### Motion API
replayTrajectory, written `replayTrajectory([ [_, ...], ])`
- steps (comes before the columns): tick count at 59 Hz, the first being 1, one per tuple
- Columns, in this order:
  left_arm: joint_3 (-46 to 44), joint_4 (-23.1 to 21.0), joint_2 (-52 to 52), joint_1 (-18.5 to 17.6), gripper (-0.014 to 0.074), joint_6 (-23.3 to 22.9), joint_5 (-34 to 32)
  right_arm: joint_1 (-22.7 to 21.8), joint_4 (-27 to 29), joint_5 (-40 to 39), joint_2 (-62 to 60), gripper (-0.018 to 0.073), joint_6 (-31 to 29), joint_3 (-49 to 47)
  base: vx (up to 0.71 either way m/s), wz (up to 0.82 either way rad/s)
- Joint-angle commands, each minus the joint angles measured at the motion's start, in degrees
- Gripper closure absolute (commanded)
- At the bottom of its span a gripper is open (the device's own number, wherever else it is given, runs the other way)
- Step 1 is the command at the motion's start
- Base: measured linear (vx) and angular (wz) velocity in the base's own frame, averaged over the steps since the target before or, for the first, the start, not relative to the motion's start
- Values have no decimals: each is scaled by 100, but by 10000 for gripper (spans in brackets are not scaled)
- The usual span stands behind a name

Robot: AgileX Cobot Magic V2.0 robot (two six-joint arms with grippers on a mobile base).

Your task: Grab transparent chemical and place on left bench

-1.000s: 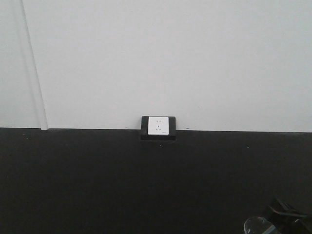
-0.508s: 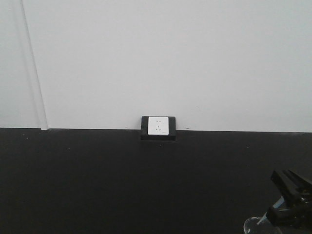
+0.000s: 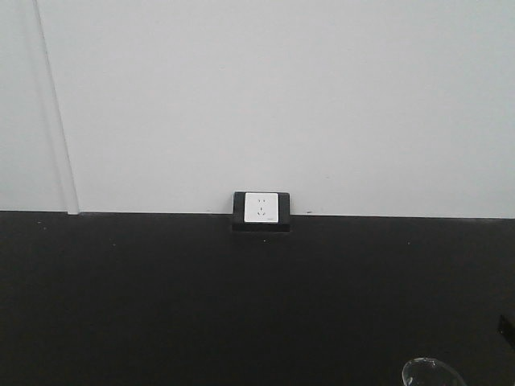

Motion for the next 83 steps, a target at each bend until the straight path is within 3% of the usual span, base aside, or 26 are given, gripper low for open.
replayTrajectory([
  [1,93,-4,-110,-10,600,-45,-449,-13,-305,-60,-314,562,299,-161,0,0],
  [83,93,-4,-110,-10,600,-45,-449,-13,-449,132,-486,562,341,-113,-1,0],
])
